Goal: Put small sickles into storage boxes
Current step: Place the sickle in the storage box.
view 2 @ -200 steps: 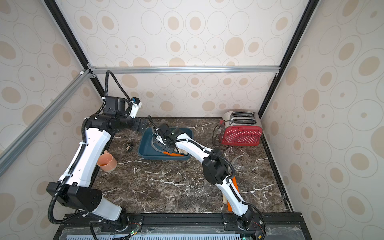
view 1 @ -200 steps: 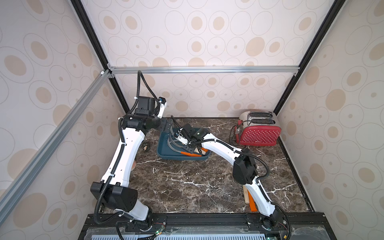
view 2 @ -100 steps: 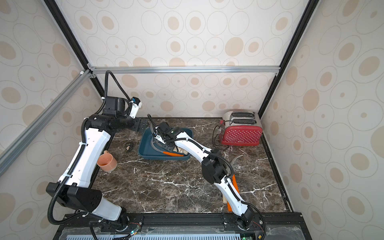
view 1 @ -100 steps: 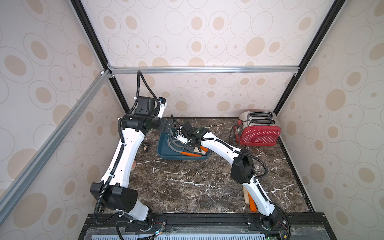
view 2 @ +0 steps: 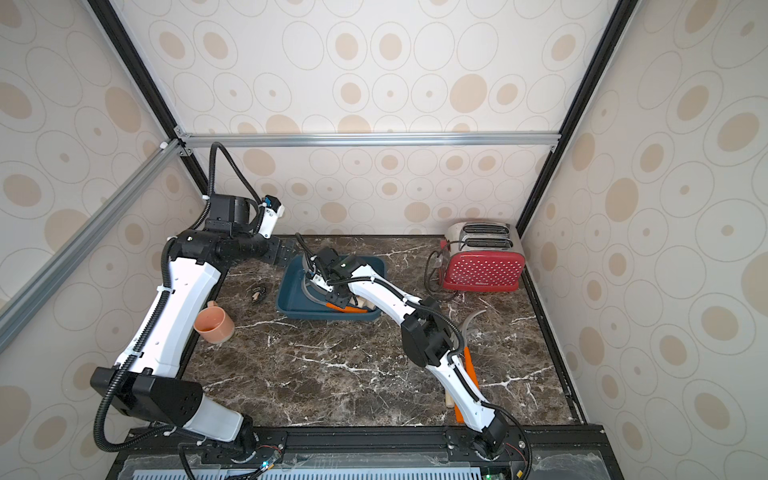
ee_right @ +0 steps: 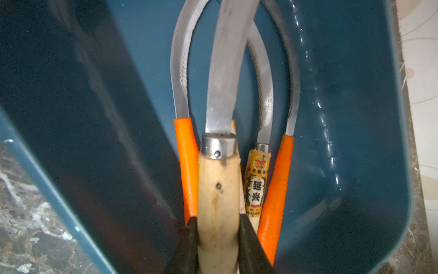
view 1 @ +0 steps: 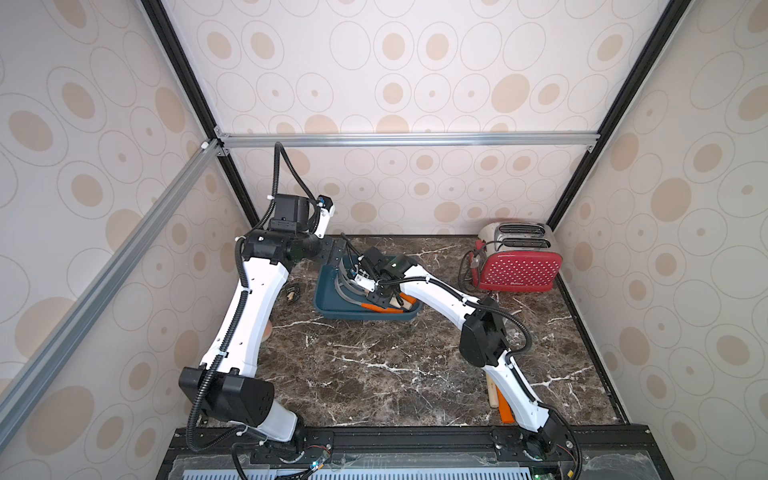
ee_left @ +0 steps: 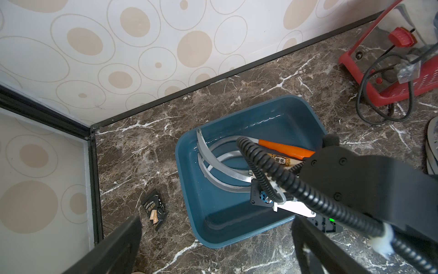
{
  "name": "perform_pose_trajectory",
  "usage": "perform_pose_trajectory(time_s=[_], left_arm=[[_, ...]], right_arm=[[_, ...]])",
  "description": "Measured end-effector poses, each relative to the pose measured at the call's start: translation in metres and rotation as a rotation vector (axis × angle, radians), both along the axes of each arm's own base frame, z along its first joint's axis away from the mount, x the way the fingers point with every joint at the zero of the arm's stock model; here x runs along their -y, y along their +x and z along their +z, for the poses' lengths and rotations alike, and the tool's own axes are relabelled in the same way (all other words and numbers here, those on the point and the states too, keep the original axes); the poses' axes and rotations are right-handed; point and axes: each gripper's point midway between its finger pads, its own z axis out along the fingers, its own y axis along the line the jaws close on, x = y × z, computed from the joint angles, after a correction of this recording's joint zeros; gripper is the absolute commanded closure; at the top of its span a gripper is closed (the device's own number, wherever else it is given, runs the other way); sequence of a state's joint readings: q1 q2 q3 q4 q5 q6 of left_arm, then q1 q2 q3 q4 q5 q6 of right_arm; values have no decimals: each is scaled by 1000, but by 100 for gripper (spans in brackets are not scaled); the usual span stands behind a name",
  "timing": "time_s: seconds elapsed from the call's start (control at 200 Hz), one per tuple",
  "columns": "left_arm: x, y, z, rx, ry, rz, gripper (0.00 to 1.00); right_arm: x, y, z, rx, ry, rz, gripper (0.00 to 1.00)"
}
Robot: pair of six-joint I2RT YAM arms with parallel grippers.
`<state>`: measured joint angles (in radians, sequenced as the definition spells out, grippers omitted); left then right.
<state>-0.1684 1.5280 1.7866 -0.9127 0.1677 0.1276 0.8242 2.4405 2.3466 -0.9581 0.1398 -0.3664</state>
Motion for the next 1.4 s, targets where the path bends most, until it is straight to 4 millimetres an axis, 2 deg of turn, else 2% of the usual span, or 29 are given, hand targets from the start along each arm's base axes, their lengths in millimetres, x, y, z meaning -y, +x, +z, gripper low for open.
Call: perform_pose_trajectory(time_s=[0.255,0.586,0.826,1.397], left_arm=[[1,-1,-3,-9,-3,-5,1],[1,-2,-6,-15,-2,-5,1],[1,-4,-6,-14,-3,-5,1],[2,-5,-5,-14,-7,-10,1]], right_arm=[[1,-3,-13,-28,-18,4,100],[2,-5,-18,-41,-27,4,93],[3,-5,-28,-54,-43,3,92],[5,0,-31,-35,-62,-8,77]])
